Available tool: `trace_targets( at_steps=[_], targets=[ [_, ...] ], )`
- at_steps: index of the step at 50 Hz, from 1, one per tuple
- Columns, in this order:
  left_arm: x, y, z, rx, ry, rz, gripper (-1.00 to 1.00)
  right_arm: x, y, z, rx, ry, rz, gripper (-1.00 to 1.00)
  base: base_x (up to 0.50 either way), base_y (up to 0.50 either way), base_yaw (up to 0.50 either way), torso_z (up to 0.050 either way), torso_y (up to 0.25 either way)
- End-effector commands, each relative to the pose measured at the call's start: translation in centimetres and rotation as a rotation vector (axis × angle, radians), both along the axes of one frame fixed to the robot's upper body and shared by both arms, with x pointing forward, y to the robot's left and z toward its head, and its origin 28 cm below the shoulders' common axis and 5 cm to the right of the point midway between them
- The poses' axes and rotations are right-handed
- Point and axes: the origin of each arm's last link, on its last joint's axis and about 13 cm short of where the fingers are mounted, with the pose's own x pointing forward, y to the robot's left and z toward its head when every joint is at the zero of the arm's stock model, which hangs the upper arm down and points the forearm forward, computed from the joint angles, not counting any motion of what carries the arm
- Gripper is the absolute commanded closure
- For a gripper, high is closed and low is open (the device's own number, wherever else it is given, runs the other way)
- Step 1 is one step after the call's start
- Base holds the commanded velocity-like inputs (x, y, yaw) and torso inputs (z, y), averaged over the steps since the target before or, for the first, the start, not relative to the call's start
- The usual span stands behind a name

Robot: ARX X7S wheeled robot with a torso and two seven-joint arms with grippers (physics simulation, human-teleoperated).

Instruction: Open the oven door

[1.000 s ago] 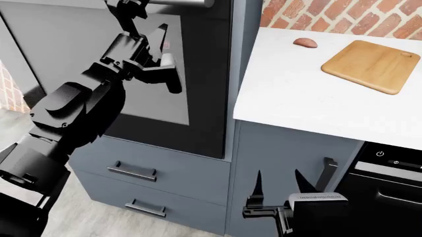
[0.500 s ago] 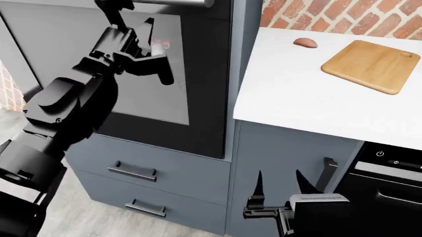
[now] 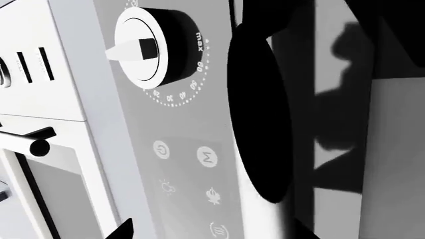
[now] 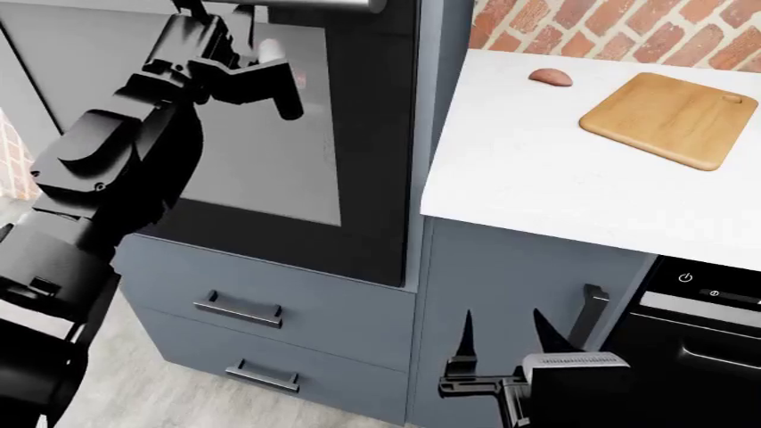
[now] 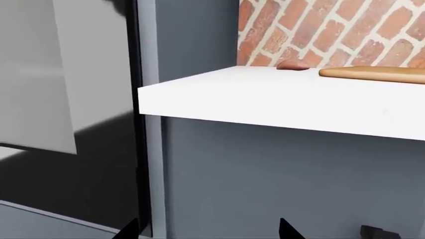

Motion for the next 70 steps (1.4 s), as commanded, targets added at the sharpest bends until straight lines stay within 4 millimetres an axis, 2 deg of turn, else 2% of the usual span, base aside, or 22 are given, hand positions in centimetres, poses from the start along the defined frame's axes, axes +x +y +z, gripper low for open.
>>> trace_targets(
  at_steps=[1, 16, 33, 67, 68, 70],
  targets=[
    [0.3, -0.6, 0.9, -0.009, -0.027, -0.014, -1.00, -0.1, 0.0, 0.0, -0.001, -0.002, 0.000, -1.00, 0.00, 0.00, 0.00, 0.000, 0.000],
    [0.8, -2.5, -0.6, 0.004, 0.017, -0.104, -1.00, 0.1, 0.0, 0.1, -0.001, -0.009, -0.004, -1.00, 0.00, 0.00, 0.00, 0.000, 0.000],
    [1.3, -2.7, -1.0, -0.002, 0.039, -0.102, -1.00, 0.2, 0.0, 0.1, -0.002, -0.010, -0.003, -1.00, 0.00, 0.00, 0.00, 0.000, 0.000],
    [1.6, -2.9, 0.8, -0.056, 0.048, -0.042, -1.00, -0.2, -0.1, 0.2, 0.005, -0.010, -0.008, -1.00, 0.00, 0.00, 0.00, 0.000, 0.000],
    [1.6, -2.9, 0.8, -0.058, 0.046, -0.047, 1.00, -0.2, -0.1, 0.2, 0.005, -0.010, -0.008, -1.00, 0.00, 0.00, 0.00, 0.000, 0.000],
    [1.6, -2.9, 1.0, -0.063, 0.049, -0.052, 1.00, -0.2, -0.1, 0.2, 0.004, -0.010, -0.007, -1.00, 0.00, 0.00, 0.00, 0.000, 0.000]
  ],
)
